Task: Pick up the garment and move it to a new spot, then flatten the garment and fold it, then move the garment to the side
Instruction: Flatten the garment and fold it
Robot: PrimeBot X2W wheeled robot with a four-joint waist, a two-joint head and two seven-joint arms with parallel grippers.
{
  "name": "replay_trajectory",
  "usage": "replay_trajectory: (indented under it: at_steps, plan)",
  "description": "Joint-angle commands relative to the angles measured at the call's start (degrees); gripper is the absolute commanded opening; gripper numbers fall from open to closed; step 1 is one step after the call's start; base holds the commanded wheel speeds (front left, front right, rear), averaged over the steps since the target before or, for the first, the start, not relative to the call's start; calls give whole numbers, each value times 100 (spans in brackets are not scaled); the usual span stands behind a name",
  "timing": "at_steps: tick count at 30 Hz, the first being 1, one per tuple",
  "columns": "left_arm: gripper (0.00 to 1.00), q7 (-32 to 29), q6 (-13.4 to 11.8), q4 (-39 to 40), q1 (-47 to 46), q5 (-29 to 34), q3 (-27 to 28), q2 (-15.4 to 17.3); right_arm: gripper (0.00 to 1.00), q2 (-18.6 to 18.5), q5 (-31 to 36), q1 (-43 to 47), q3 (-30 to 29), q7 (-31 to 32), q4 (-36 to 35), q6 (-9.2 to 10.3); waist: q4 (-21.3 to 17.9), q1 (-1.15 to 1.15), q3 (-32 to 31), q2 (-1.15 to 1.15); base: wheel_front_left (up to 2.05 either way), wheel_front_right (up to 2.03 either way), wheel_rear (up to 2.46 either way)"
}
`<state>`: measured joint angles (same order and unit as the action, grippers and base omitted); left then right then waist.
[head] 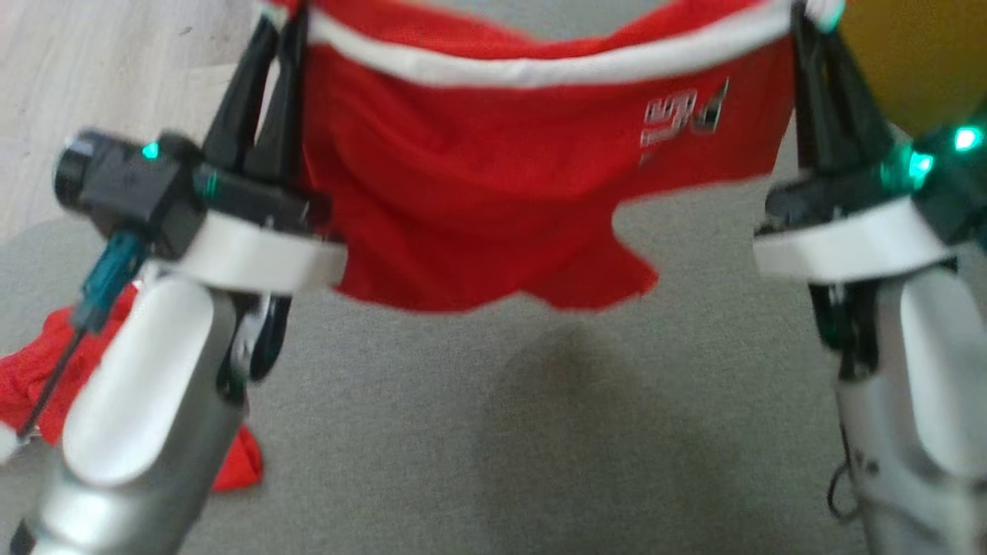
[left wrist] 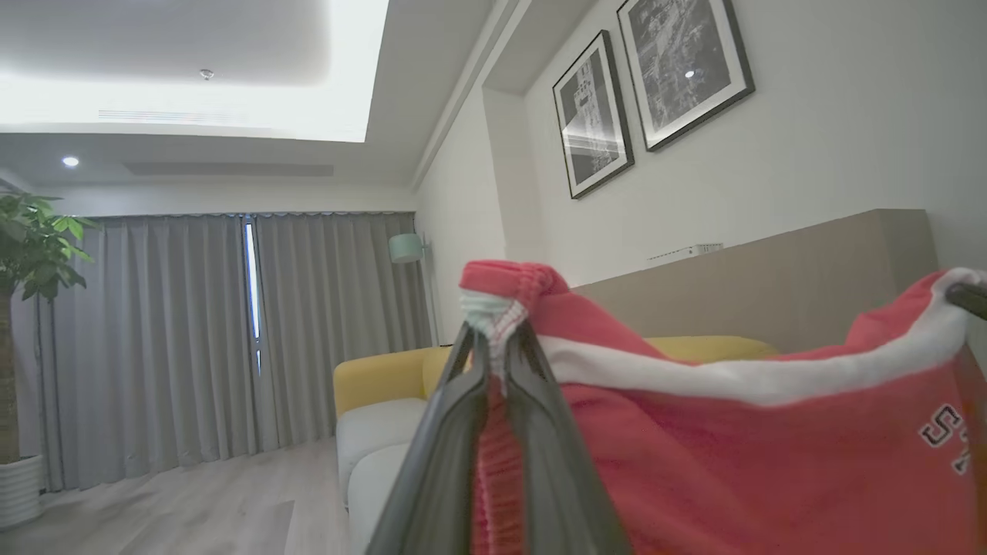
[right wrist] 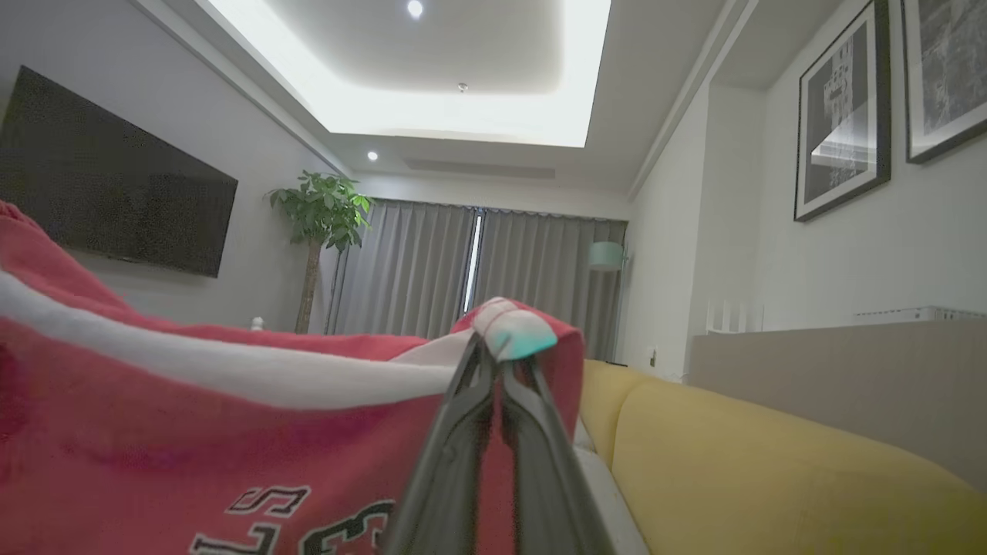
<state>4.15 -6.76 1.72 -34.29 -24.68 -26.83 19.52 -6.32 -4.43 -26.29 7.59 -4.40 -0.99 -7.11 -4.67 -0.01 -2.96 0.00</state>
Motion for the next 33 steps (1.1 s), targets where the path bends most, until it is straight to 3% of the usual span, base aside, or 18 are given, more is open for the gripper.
replay_trajectory:
  at_steps: [1,8,13,18,23,24,29,33]
  plan:
    - [0,-102,-76,315,-134,-40,302,242,0,49,23,45,71,87,-284,-37,19,1,-16,0,0,0,0]
    - [0,-627,-327,947,328,-142,305,421,0,129,-75,582,18,579,-785,-37,-3,1,83,0,0,0,0]
    - [0,-857,-105,473,18,-431,337,419,0,97,-162,111,45,752,-378,-37,-96,1,469,0,0,0,0]
    - [0,-971,323,-612,-1207,-677,514,381,0,64,-325,-1377,-72,660,678,-37,-193,1,1462,0,0,0,0]
    - [0,-656,736,-1997,-2882,-634,661,274,0,115,-190,-3280,-328,-65,2102,-37,-276,1,2335,0,0,0,0]
    - [0,-656,736,-1997,-2882,-634,661,274,0,115,-190,-3280,-328,-65,2102,-37,-276,1,2335,0,0,0,0]
    - [0,93,1007,-3134,-4074,-591,739,-29,0,145,146,-4470,-611,-768,3425,-37,-243,1,2810,0,0,0,0]
    - [0,569,1238,-3912,-4256,-625,564,-294,0,160,278,-4624,-652,-946,4315,-37,-190,1,2949,0,0,0,0]
